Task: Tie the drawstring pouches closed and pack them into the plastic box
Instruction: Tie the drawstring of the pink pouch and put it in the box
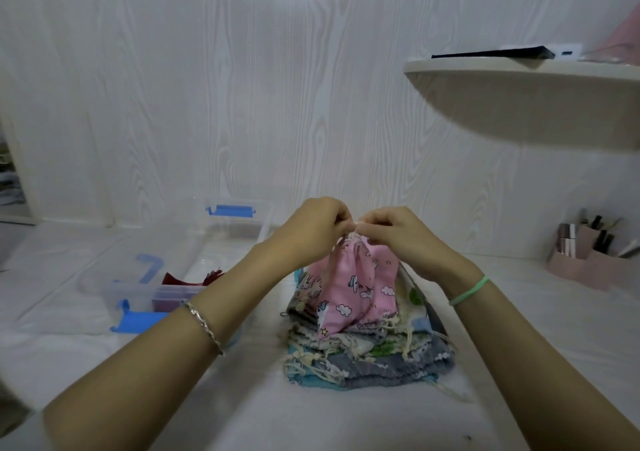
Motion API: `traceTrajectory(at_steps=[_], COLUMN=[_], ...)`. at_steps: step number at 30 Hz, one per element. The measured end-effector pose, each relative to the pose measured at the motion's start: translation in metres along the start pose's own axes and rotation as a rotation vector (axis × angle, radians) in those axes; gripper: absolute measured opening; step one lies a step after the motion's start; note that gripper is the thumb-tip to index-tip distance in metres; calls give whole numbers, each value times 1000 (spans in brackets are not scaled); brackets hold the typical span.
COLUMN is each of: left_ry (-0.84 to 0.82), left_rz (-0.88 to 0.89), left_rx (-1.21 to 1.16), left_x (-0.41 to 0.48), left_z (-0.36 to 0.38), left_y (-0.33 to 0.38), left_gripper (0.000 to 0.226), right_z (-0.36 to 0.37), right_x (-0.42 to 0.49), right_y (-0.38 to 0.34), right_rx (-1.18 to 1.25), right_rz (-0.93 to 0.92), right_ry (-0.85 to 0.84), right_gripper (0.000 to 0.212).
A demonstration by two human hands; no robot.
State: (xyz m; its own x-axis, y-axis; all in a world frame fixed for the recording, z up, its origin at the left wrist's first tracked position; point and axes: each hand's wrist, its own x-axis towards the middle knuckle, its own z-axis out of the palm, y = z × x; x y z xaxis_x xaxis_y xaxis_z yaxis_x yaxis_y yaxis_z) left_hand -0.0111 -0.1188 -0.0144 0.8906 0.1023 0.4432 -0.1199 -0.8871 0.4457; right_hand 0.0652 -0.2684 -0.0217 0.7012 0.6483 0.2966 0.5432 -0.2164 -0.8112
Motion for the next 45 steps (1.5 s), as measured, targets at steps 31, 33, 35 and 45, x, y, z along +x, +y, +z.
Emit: traceTrajectory(at_steps=[31, 33, 35, 45], left_ry=[-94, -71, -46, 186], left_rz=[-230, -174, -125, -30], left_rx=[-545, -515, -434, 138], left_x=[0, 0, 1, -8], left_z=[7, 6, 2, 6], left_y=[-9, -9, -9, -7], left_gripper=[22, 16, 12, 15], right_z=[12, 9, 4, -21], right_x=[-11, -10, -10, -15], right_y=[12, 12, 11, 12], right_rx=[-30, -48, -37, 1], right_rz=[-85, -82, -52, 16], right_ry=[298, 305, 278, -35], right_gripper=[4, 8, 10, 13])
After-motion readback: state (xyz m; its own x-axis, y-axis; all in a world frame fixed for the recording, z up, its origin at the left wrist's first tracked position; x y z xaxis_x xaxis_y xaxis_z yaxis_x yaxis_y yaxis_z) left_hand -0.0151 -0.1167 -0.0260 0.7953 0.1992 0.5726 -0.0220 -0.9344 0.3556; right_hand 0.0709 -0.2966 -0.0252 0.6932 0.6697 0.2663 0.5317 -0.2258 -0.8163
